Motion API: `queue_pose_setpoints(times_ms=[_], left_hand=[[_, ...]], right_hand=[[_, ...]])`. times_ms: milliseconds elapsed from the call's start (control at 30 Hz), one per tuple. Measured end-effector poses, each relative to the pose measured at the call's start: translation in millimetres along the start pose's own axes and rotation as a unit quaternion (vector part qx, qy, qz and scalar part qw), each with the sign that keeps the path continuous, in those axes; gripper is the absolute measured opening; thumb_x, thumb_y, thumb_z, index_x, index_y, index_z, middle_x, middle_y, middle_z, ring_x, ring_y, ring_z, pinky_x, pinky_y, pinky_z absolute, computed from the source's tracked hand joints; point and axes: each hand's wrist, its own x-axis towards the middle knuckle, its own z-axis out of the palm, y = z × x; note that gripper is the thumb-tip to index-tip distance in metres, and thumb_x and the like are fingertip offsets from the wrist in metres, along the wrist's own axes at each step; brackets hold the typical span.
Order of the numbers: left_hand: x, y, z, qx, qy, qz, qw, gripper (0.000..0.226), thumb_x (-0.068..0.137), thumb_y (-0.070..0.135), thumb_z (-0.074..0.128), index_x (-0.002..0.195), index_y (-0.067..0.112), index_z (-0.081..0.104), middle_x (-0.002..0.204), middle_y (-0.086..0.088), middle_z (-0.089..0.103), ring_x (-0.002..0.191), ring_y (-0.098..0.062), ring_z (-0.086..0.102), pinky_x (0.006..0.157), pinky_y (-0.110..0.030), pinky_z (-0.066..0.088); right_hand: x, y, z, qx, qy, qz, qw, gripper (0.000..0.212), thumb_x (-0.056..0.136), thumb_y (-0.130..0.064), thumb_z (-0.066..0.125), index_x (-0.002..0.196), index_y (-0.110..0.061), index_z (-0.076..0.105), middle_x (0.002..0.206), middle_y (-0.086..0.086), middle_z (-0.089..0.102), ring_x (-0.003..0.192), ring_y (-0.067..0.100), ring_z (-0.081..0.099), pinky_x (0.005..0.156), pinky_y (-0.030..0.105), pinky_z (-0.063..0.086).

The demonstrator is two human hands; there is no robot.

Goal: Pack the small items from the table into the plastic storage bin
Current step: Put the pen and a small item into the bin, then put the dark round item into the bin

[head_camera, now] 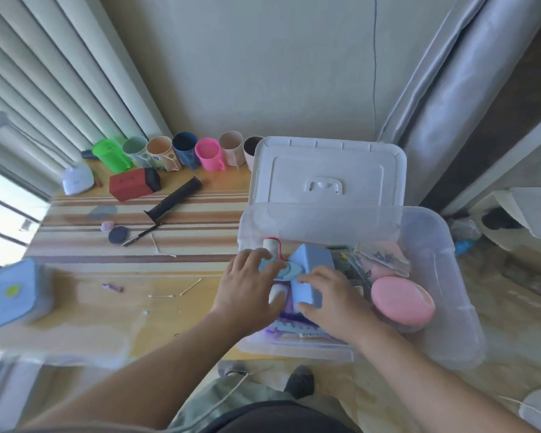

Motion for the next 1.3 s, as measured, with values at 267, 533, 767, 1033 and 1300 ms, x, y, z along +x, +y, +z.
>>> queue_pose_setpoints(times_ms=[267,533,767,1033,1300], left_hand=[[-22.1,-60.5,-7.4,-0.022,0.002,-0.098,0.995,0.054,0.091,0.064,0.047,0.139,0.038,0.046,0.141,0.001,0.043,0.128,-0.026,0.038,0.107,-0.045,0.038],[-50.0,-179.7,-26.6,-0.045,-0.034,-0.223,0.973,0.039,0.092,0.047,0.056,0.130,0.039,0.056,0.141,0.007,0.044,0.136,-0.023,0.031,0.111,-0.045,0.037],[-57.0,-323.5,-31.3,-0.042,-0.058,-0.266,0.961,0.033,0.087,0.036,0.060,0.119,0.040,0.064,0.133,0.007,0.050,0.130,-0.026,0.037,0.106,-0.044,0.040],[-38.1,-463.5,-25.8,0.077,-0.113,-0.174,0.975,0.042,0.085,0.019,0.067,0.123,0.036,0.065,0.133,0.004,0.054,0.126,-0.028,0.049,0.102,-0.047,0.045],[27.0,-535.8,-7.7,0.143,-0.167,-0.174,0.960,0.066,0.082,0.024,0.066,0.139,0.039,0.037,0.148,-0.007,0.029,0.132,-0.033,0.030,0.111,-0.044,0.032]], right_hand=[[34.3,-43.4,21.3,-0.044,0.080,-0.064,0.994,0.051,0.088,-0.029,0.079,0.136,-0.019,0.064,0.137,-0.002,0.052,0.126,0.032,0.048,0.106,0.046,0.045],[104.5,-137.8,56.5,-0.073,0.089,-0.119,0.986,0.046,0.086,-0.033,0.066,0.129,-0.018,0.070,0.125,0.001,0.061,0.114,0.030,0.054,0.095,0.049,0.051],[184.8,-216.5,136.9,-0.121,0.008,-0.107,0.987,0.039,0.091,-0.027,0.067,0.129,-0.021,0.068,0.123,-0.002,0.060,0.117,0.028,0.051,0.095,0.047,0.050],[274.2,-249.4,220.8,-0.165,-0.123,-0.012,0.978,0.039,0.101,-0.033,0.055,0.139,-0.026,0.060,0.136,-0.006,0.051,0.129,0.023,0.042,0.103,0.040,0.045],[339.4,-272.6,268.8,-0.232,-0.145,-0.003,0.962,0.034,0.103,-0.034,0.050,0.135,-0.034,0.062,0.129,-0.005,0.053,0.122,0.027,0.043,0.096,0.043,0.044]])
